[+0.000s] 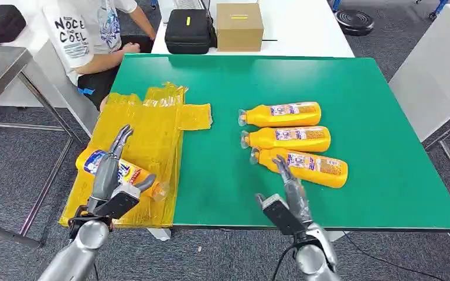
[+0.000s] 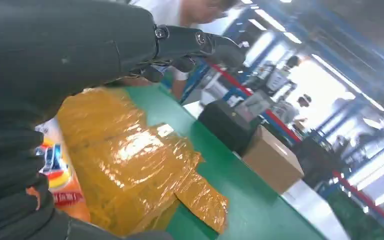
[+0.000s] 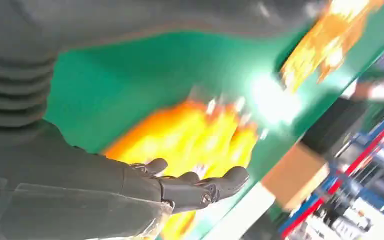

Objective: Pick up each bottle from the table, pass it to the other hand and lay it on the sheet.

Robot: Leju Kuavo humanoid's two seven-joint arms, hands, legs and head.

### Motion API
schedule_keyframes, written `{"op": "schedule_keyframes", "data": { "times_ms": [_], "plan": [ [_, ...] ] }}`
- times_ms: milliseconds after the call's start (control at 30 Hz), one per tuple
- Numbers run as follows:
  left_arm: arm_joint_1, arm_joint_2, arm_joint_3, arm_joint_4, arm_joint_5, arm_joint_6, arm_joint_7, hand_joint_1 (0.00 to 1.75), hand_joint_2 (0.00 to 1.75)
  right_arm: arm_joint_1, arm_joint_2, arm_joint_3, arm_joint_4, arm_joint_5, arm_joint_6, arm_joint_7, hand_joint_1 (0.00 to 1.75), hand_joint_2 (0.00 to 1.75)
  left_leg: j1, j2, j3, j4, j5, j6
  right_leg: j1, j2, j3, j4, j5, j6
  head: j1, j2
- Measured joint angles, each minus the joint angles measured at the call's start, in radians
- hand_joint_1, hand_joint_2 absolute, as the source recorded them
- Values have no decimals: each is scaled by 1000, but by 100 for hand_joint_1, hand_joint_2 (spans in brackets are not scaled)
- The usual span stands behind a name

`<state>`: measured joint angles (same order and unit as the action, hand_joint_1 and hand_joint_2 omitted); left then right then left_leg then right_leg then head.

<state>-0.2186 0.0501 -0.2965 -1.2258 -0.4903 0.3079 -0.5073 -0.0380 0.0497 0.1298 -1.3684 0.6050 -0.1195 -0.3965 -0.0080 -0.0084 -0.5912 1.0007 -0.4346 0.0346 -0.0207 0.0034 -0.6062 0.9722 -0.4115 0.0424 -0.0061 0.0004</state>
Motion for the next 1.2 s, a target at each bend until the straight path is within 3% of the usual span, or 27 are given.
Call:
{"op": "schedule_keyframes", "data": {
  "times_ms": [167, 467, 833, 1200],
  "plan": [
    [10, -61, 37, 42, 41, 13, -10, 0, 175, -82, -104, -82, 9, 5, 41, 44, 0, 175, -1, 0, -1, 1, 0, 1, -1, 0, 0, 0, 1, 1, 0, 0],
    [19, -86, 61, 76, 62, 9, -25, 0, 175, -211, -236, -122, 112, 71, 52, 97, 0, 175, 0, 0, -1, 0, 0, 1, 0, 0, 0, 0, 1, 1, 0, 0],
    [-16, -111, 61, 124, 61, -4, -27, 0, 175, -302, -271, -103, 293, 120, 108, 152, 0, 175, 0, 0, -1, 1, 1, 1, 0, 0, 0, 0, 1, 1, 0, 0],
    [-39, -116, 61, 151, 46, 0, -15, 0, 175, -358, -284, -72, 422, 68, 183, 143, 0, 175, 0, 0, -1, 0, 0, 1, 0, 0, -1, 0, 1, 1, -1, 0]
  ]
}}
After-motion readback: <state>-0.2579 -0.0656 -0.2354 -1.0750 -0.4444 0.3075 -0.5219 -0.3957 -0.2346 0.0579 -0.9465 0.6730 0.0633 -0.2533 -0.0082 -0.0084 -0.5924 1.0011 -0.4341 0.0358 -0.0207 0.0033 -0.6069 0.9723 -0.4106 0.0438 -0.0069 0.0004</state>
